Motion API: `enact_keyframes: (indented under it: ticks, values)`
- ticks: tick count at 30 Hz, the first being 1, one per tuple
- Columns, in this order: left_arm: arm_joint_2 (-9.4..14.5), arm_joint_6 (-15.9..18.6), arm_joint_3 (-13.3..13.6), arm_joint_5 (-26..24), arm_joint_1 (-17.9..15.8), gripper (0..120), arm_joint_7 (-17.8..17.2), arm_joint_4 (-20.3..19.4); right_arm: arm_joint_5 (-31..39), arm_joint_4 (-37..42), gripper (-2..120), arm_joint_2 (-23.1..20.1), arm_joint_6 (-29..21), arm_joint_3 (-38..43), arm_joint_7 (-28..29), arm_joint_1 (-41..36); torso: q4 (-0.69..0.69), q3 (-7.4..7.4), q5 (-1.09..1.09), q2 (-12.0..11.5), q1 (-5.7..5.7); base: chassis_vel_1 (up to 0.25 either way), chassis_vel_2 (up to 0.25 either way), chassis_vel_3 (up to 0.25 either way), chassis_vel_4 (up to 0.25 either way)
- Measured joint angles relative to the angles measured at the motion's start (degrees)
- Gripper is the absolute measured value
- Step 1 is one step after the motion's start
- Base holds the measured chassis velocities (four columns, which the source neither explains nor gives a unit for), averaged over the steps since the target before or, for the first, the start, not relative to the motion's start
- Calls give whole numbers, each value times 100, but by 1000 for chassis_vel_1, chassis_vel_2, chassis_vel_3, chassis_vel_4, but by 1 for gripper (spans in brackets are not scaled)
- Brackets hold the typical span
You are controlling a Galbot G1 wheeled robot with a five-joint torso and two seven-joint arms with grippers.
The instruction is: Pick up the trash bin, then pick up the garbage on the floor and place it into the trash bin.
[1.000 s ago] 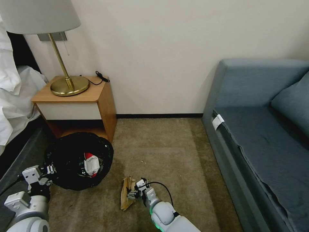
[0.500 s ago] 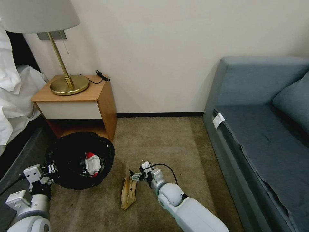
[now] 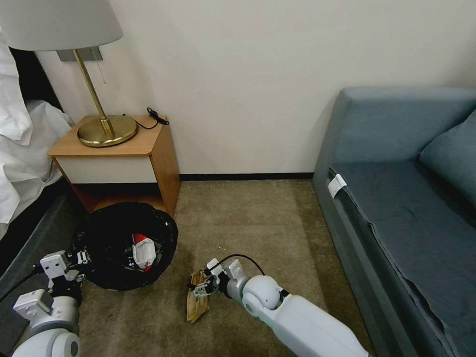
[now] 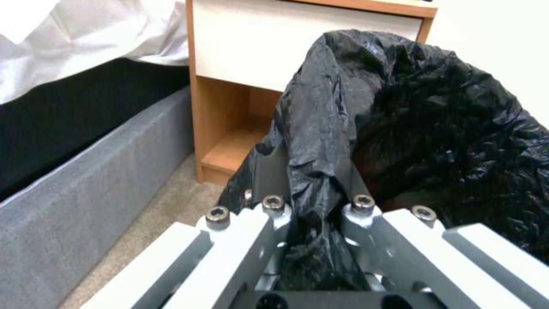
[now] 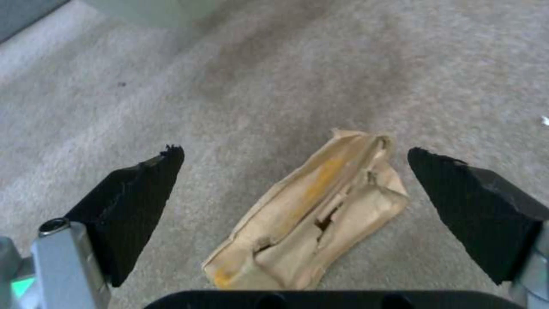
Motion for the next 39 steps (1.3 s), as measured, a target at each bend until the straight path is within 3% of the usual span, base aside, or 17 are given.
enact_keyframes:
  ticks: [14, 34, 37, 39]
  values:
    - [-85, 76, 104, 87, -20, 4, 18, -147, 167, -1182, 100, 435, 172, -860, -221, 542, 0, 0, 0, 1, 0, 0, 0, 0, 0]
    - [-142, -4, 194, 141, 66, 4, 26, -202, -220, -1790, 99, 579, 371, -736, -373, 302, 0, 0, 0, 1, 0, 0, 0, 0, 0]
    - [-135, -11, 169, 129, 73, 4, 27, -204, -263, -1842, 83, 586, 403, -689, -429, 266, 0, -1, 0, 1, 0, 0, 0, 0, 0]
    - [-134, -13, 168, 127, 73, 4, 28, -204, -270, -1843, 79, 585, 414, -678, -439, 260, 0, -1, 0, 1, 0, 0, 0, 0, 0]
